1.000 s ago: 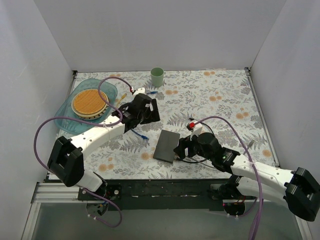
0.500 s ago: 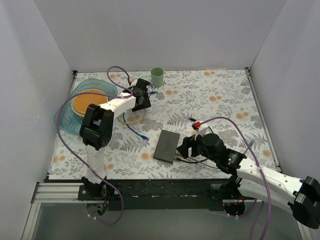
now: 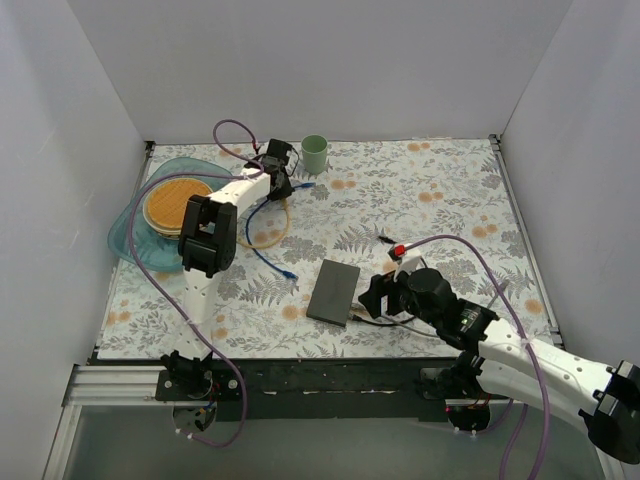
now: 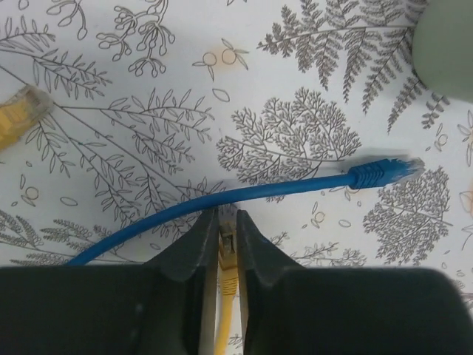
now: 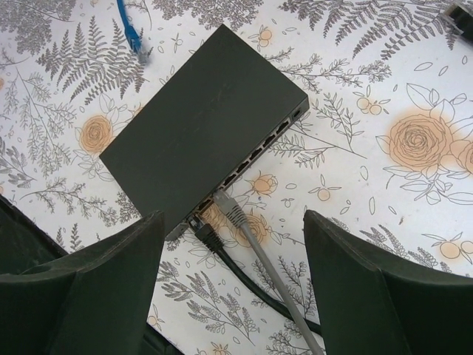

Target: Insert the plug into the switch port

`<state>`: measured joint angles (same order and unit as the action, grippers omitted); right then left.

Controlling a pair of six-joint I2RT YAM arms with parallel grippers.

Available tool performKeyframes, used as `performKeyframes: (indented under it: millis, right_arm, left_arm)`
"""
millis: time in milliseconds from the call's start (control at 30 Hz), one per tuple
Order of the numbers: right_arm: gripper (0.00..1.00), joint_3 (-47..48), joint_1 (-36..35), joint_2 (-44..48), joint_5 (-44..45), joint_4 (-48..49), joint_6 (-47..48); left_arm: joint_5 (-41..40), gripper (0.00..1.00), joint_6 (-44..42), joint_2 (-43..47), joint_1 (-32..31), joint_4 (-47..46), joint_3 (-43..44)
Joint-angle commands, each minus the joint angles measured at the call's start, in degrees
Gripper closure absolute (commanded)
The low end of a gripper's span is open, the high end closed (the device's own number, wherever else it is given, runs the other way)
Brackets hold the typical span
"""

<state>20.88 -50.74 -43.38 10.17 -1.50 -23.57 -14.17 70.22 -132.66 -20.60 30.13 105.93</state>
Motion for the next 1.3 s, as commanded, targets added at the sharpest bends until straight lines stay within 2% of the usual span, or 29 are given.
performKeyframes:
  millis: [0, 133, 333, 367, 467, 500, 533, 667, 900, 967, 1067, 1267]
  right_arm:
    - [0.19, 1.4, 0.4, 1.5, 1.6, -0.6, 0.5]
    - [0.19, 2.1, 0.5, 2.1, 1.3, -0.3, 0.4]
    - [0.19, 6.9, 0.6, 2.7, 1.6, -1.8, 1.3]
    - [0.19, 8.1, 0.6, 3.2, 1.6, -2.0, 1.7]
    - [0.14, 13.8, 0.7, 3.8, 1.7, -2.5, 2.9]
    - [0.13, 15.1, 0.7, 4.0, 1.7, -2.4, 3.2]
    - [0.11, 16.7, 0.7, 3.9, 1.3, -2.0, 3.8]
    - [0.06, 22.5, 1.0, 3.1, -0.1, -0.8, 4.8]
    - [0.07, 26.1, 1.0, 0.6, -0.6, 1.0, 5.8]
    - [0.07, 26.6, 0.9, 0.0, -0.9, 2.4, 6.2]
    - [0.08, 26.3, 0.9, -0.7, -2.2, 4.2, 6.2]
    - [0.13, 25.8, 0.9, -4.7, -2.3, 5.4, 6.0]
  left_arm:
    - [3.2, 1.00, -1.7, -2.4, 0.2, 4.0, 2.8]
    - [7.0, 1.00, -1.7, 1.4, 0.2, 2.2, -0.1]
    - [20.9, 1.00, 0.9, 19.4, -1.3, -5.8, -6.3]
    - [22.4, 1.00, 1.1, 25.0, -2.7, -9.3, -9.0]
    - [28.5, 1.00, 4.1, 33.1, -5.9, -19.5, -15.3]
    - [30.0, 1.00, 5.3, 38.1, -6.9, -22.5, -20.7]
    - [31.1, 1.00, 7.8, 40.9, -7.5, -28.7, -23.4]
    - [32.7, 1.00, 12.9, 50.1, -10.8, -41.8, -35.9]
    - [24.7, 1.00, 18.1, 60.5, -16.8, -54.1, -52.1]
    - [17.4, 1.00, 18.6, 62.6, -19.6, -52.6, -54.1]
    - [10.4, 1.00, 19.4, 63.8, -22.1, -50.3, -55.5]
    - [5.3, 1.00, 22.3, 63.7, -24.5, -47.9, -55.7]
